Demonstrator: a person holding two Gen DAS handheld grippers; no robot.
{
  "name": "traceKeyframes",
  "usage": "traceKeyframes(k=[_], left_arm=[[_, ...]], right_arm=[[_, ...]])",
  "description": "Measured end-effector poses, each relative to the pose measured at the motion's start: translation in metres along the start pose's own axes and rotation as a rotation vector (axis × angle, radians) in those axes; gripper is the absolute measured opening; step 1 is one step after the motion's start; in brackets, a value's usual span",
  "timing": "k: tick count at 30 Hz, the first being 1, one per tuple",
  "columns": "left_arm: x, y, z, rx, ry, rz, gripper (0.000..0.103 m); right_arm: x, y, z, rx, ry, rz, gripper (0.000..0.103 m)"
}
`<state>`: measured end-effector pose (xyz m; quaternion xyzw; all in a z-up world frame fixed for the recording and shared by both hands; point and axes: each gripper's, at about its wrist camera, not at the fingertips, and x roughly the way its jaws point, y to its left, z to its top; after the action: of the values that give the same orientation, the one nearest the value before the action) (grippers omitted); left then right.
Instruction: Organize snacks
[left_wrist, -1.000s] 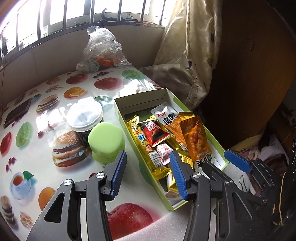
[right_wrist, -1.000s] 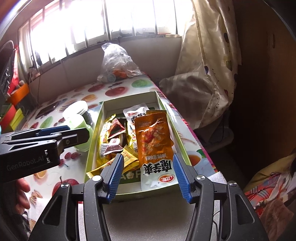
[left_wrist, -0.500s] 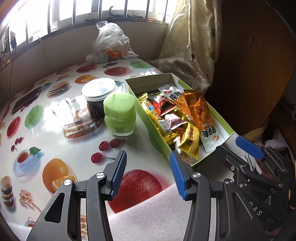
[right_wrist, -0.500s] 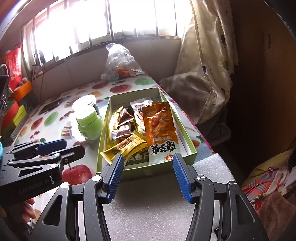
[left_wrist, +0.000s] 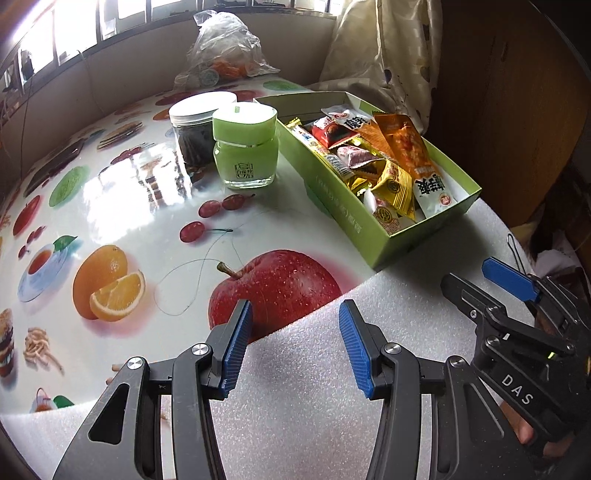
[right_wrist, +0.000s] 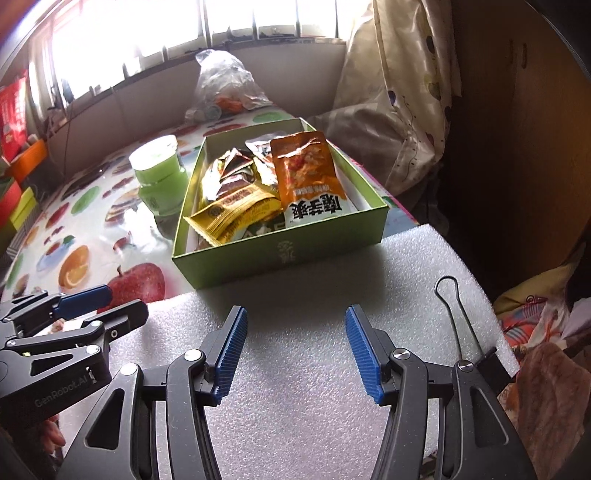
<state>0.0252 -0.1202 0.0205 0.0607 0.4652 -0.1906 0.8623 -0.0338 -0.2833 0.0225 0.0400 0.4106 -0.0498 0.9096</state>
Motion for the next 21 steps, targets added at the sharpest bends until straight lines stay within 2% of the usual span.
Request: traceKeyframes(k=[21], left_arm=[[-0.0012,0.0023,-0.0059,-0.044,-0.012,0.007,0.054]], right_arm=[[0.0014,0.0107,-0.0081,-0.013,-0.033,-0.054,0.057]])
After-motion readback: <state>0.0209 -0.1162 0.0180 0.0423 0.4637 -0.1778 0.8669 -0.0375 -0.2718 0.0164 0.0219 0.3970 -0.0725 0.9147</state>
